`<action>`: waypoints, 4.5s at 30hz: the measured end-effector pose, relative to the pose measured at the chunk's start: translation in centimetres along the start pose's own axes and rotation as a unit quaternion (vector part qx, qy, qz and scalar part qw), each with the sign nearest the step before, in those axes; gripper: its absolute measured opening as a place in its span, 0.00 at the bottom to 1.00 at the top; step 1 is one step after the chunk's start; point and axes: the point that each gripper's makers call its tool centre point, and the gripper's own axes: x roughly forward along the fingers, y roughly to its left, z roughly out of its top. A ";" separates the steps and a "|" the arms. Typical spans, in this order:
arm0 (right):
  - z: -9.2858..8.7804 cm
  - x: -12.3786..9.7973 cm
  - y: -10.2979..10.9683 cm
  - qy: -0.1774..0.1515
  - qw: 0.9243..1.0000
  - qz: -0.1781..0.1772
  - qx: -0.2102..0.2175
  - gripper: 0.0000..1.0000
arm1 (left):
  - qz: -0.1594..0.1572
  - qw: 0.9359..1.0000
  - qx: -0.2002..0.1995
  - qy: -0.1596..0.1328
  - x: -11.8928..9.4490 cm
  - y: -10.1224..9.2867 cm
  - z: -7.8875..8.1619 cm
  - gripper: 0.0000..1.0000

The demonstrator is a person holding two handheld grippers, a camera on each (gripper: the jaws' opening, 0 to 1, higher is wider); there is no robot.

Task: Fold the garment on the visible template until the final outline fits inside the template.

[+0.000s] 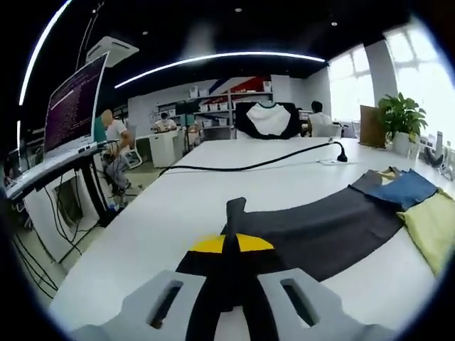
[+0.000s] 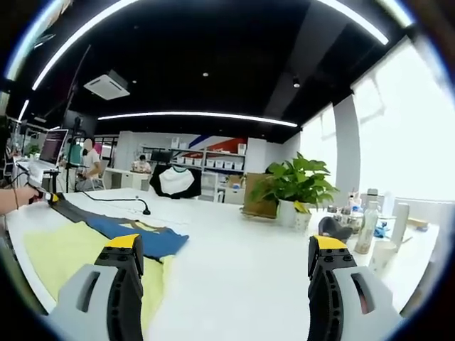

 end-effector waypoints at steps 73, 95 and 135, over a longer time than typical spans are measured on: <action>-0.9 -3.1 -1.7 0.011 0.999 -0.034 0.005 0.99 | -0.338 0.932 -0.086 -0.096 -2.2 -34.7 20.4 0.03; -1.6 -3.2 -2.2 0.028 0.999 -0.044 0.003 0.99 | -0.352 0.932 -0.076 -0.042 0.4 -43.0 12.2 0.03; -2.1 -3.4 -2.6 0.040 0.998 -0.050 0.003 0.99 | -0.369 0.928 0.042 0.013 0.8 -47.9 0.9 0.04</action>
